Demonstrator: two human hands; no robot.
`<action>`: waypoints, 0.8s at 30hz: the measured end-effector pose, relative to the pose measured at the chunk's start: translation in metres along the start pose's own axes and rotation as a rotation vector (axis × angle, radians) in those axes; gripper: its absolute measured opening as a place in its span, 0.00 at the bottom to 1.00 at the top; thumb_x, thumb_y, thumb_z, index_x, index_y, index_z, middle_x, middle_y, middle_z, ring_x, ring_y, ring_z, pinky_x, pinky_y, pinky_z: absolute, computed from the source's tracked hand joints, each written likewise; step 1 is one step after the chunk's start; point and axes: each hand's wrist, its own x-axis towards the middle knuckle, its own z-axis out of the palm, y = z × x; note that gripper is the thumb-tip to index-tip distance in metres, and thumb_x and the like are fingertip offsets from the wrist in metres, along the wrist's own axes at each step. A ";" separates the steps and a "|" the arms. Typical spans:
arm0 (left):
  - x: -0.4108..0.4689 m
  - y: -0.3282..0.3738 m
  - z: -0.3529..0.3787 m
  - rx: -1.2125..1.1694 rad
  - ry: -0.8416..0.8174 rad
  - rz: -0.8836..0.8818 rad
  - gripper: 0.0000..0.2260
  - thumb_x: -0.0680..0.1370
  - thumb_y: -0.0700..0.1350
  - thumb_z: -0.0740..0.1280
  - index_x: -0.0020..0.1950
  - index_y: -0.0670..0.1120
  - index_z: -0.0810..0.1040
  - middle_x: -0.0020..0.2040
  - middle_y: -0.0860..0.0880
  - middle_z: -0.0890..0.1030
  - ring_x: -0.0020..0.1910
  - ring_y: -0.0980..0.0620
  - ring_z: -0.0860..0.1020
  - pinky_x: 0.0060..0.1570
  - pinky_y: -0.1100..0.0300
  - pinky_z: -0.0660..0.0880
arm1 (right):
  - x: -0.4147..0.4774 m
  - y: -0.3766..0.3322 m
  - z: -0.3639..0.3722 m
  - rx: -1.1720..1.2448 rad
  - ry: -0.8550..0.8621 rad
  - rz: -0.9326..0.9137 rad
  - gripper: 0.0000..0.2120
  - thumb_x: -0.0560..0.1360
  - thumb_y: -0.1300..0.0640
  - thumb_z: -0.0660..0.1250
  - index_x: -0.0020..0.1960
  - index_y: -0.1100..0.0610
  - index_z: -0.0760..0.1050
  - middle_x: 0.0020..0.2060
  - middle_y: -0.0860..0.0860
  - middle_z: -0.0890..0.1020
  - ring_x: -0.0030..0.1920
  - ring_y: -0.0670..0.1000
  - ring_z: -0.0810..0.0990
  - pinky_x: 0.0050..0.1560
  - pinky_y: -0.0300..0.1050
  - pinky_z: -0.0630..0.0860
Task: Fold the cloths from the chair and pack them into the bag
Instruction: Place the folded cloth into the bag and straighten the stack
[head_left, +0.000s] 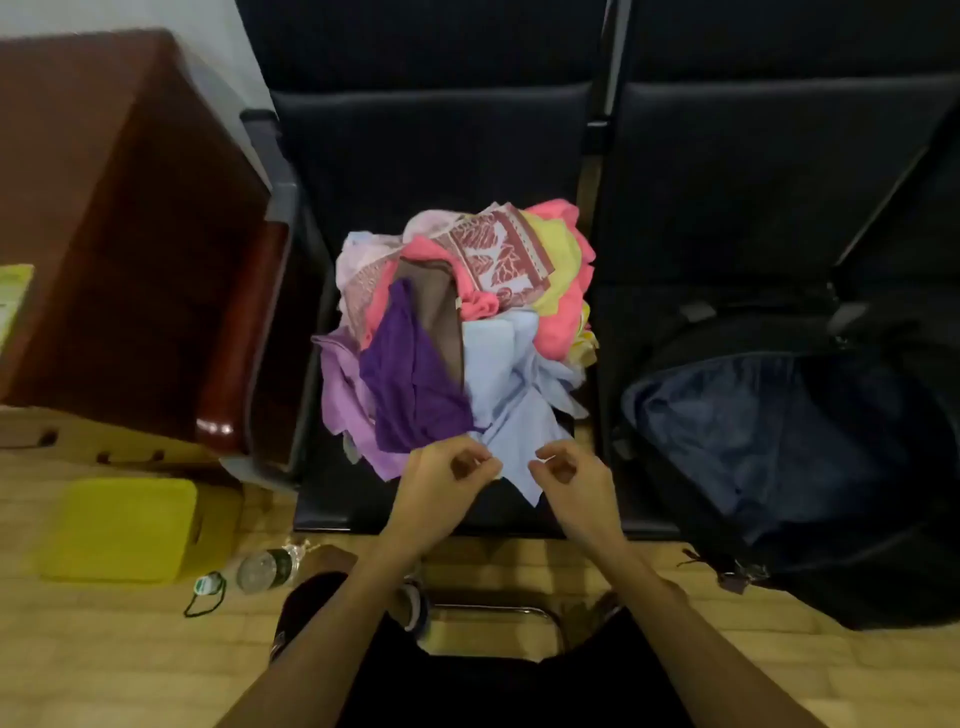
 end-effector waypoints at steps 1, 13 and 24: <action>0.009 -0.016 0.015 0.000 -0.005 0.025 0.05 0.75 0.47 0.74 0.44 0.47 0.83 0.36 0.54 0.82 0.37 0.58 0.80 0.39 0.65 0.75 | 0.005 0.018 0.011 -0.039 -0.005 0.005 0.04 0.75 0.55 0.72 0.48 0.50 0.77 0.40 0.47 0.82 0.41 0.46 0.81 0.45 0.51 0.81; 0.058 -0.156 0.147 0.306 -0.179 0.120 0.14 0.78 0.46 0.69 0.64 0.51 0.78 0.61 0.52 0.78 0.58 0.50 0.77 0.57 0.50 0.76 | 0.040 0.187 0.098 -0.600 -0.032 -0.253 0.17 0.73 0.62 0.72 0.62 0.56 0.78 0.58 0.50 0.79 0.54 0.54 0.77 0.50 0.50 0.78; 0.024 -0.175 0.156 0.527 -0.190 0.250 0.14 0.79 0.48 0.67 0.65 0.53 0.77 0.63 0.52 0.74 0.66 0.50 0.69 0.60 0.56 0.73 | 0.021 0.171 0.088 -0.656 -0.157 -0.218 0.08 0.82 0.58 0.58 0.56 0.58 0.75 0.54 0.53 0.76 0.55 0.56 0.76 0.46 0.48 0.69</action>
